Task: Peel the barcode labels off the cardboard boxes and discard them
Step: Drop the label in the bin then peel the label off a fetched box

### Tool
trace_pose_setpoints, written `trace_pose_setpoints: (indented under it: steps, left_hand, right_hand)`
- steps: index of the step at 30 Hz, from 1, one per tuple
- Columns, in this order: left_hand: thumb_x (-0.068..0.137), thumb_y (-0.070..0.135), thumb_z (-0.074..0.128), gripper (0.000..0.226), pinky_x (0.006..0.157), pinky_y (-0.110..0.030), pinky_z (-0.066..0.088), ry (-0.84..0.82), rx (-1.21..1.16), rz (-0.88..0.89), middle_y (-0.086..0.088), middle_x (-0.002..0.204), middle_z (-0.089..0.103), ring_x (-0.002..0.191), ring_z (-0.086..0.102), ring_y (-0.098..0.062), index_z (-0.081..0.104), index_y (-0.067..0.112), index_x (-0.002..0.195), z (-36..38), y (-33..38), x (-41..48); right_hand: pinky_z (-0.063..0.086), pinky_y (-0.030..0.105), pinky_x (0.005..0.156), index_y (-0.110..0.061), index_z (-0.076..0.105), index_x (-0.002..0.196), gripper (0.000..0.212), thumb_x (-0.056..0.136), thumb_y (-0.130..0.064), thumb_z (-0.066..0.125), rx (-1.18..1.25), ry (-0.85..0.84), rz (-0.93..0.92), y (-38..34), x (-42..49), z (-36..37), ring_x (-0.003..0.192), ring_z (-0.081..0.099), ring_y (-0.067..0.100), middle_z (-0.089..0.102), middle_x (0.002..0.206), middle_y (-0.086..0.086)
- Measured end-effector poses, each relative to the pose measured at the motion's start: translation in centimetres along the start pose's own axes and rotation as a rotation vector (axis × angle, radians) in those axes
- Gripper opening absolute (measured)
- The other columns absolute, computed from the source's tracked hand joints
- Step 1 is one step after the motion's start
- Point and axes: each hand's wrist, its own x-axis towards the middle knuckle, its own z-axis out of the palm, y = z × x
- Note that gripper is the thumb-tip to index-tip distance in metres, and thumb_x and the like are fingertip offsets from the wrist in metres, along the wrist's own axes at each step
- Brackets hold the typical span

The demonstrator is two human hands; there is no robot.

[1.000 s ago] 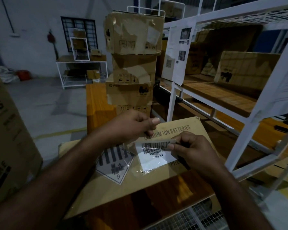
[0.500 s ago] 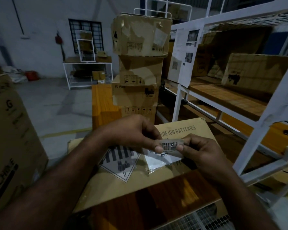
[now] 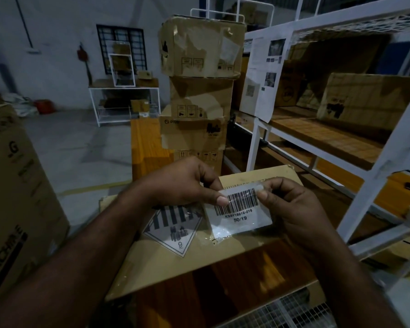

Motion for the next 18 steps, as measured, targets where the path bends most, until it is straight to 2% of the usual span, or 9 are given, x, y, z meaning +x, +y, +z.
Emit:
trace_pose_setpoints:
  steps: [6, 9, 11, 13, 14, 16, 17, 18]
  left_hand:
    - [0.080, 0.025, 0.076, 0.024, 0.090, -0.047, 0.057, 0.006, -0.032, 0.041, -0.002, 0.099, 0.077, 0.095, 0.072, -0.014, 0.077, 0.006, 0.094, -0.3, -0.1, 0.0]
    - [0.074, 0.034, 0.074, 0.034, 0.092, -0.054, 0.055, -0.012, -0.066, 0.049, -0.004, 0.100, 0.077, 0.100, 0.071, -0.019, 0.076, 0.006, 0.094, -0.5, -0.2, -0.1]
    - [0.074, 0.035, 0.075, 0.031, 0.093, -0.058, 0.053, -0.013, -0.090, 0.060, -0.006, 0.101, 0.077, 0.102, 0.071, -0.024, 0.077, 0.009, 0.091, -0.7, -0.4, -0.2]
    - [0.077, 0.034, 0.076, 0.022, 0.088, -0.063, 0.053, 0.008, -0.175, 0.079, -0.010, 0.099, 0.076, 0.101, 0.069, -0.038, 0.077, 0.014, 0.086, -0.7, -0.5, -0.1]
    - [0.079, 0.031, 0.075, 0.016, 0.083, -0.060, 0.056, 0.035, -0.257, 0.088, -0.011, 0.096, 0.076, 0.097, 0.070, -0.039, 0.077, 0.015, 0.084, -0.7, -0.6, 0.0]
    - [0.078, 0.021, 0.070, 0.008, 0.074, -0.037, 0.059, 0.070, -0.395, 0.104, -0.006, 0.088, 0.077, 0.086, 0.073, -0.024, 0.076, 0.015, 0.079, -0.6, -0.7, 0.2]
    - [0.078, 0.019, 0.070, 0.008, 0.073, -0.030, 0.059, 0.069, -0.435, 0.113, -0.005, 0.087, 0.077, 0.084, 0.074, -0.019, 0.077, 0.015, 0.079, -0.5, -0.8, 0.2]
    - [0.076, 0.020, 0.072, 0.009, 0.074, -0.030, 0.060, 0.062, -0.457, 0.118, -0.006, 0.089, 0.078, 0.085, 0.074, -0.019, 0.078, 0.015, 0.081, -0.5, -0.9, 0.2]
  right_hand:
    - [0.059, 0.033, 0.063, -0.008, 0.063, 0.099, 0.032, 0.070, -0.022, 0.067, -0.106, -0.017, -0.002, 0.0, 0.3, -0.1, 0.088, 0.072, 0.023, 0.072, 0.100, 0.009]
    - [0.060, 0.040, 0.066, -0.008, 0.062, 0.092, 0.026, 0.072, -0.024, 0.068, -0.094, -0.013, -0.011, 0.2, 0.5, -0.2, 0.090, 0.071, 0.028, 0.071, 0.099, 0.012]
    - [0.059, 0.046, 0.069, -0.010, 0.062, 0.088, 0.021, 0.073, -0.024, 0.066, -0.074, -0.026, -0.011, 0.1, 0.5, -0.2, 0.090, 0.070, 0.030, 0.070, 0.098, 0.013]
    - [0.059, 0.048, 0.072, -0.014, 0.064, 0.084, 0.014, 0.073, -0.023, 0.063, -0.012, -0.047, -0.003, -0.1, 0.5, -0.1, 0.089, 0.071, 0.028, 0.071, 0.097, 0.011]
    - [0.059, 0.046, 0.071, -0.016, 0.066, 0.081, 0.010, 0.073, -0.022, 0.063, 0.039, -0.057, 0.000, -0.3, 0.5, 0.0, 0.088, 0.071, 0.027, 0.072, 0.095, 0.008]
    - [0.060, 0.038, 0.066, -0.014, 0.065, 0.082, 0.011, 0.074, -0.020, 0.061, 0.105, -0.072, -0.004, -0.8, 0.6, 0.2, 0.085, 0.072, 0.025, 0.073, 0.092, 0.006]
    - [0.060, 0.036, 0.064, -0.011, 0.061, 0.085, 0.014, 0.075, -0.020, 0.061, 0.123, -0.069, -0.005, -1.0, 0.7, 0.4, 0.084, 0.072, 0.024, 0.073, 0.091, 0.005]
    - [0.060, 0.035, 0.064, -0.009, 0.058, 0.087, 0.016, 0.075, -0.020, 0.061, 0.138, -0.056, -0.006, -1.1, 0.8, 0.5, 0.084, 0.072, 0.023, 0.073, 0.091, 0.004]
